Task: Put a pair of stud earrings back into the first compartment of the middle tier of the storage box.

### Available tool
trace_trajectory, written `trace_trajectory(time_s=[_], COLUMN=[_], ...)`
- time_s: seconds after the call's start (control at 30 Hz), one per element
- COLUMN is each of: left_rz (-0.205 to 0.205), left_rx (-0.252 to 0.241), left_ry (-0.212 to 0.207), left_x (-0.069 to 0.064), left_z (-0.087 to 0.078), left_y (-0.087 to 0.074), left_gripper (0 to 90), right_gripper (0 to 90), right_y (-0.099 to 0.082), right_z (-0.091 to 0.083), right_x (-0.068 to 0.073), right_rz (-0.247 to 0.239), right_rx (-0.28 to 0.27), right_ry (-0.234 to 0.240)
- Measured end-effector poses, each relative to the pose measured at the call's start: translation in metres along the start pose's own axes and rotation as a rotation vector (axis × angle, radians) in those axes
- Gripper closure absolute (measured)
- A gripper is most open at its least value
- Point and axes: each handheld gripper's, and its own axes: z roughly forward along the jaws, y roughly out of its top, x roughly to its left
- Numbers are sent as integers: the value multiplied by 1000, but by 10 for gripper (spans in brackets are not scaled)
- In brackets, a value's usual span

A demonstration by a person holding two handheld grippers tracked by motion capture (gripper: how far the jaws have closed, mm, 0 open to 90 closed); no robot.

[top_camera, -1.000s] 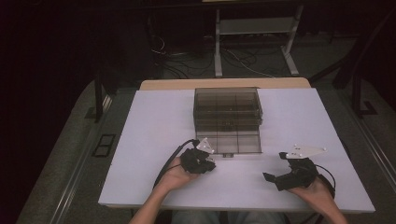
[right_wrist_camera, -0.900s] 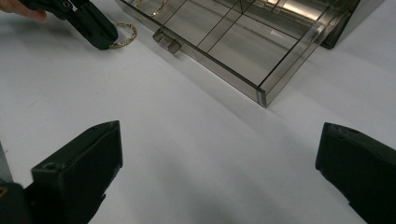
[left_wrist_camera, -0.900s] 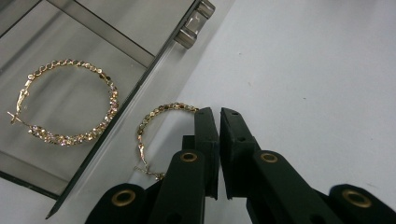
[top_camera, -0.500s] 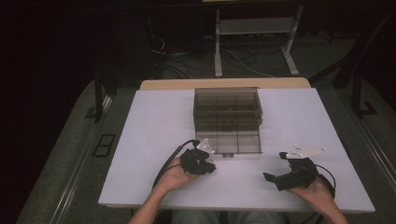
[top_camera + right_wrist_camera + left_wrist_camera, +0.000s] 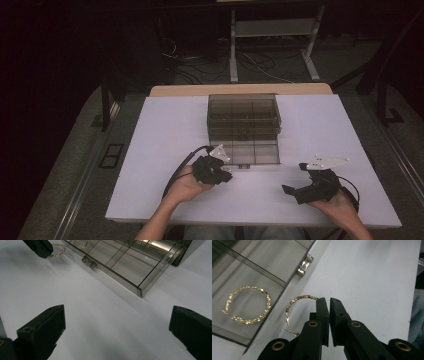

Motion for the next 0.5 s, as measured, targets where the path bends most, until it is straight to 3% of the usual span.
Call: trace_trajectory(time_s=[0.5], left_rz=[2], left_rx=[-50], left_ry=[9], left_x=[6], left_z=[-22], left_y=[13], left_gripper=[854], right_gripper=[0], right_y=[0], right_z=[-1], right_x=[0], right_rz=[8], right_rx=[-1], right_ry=[-2])
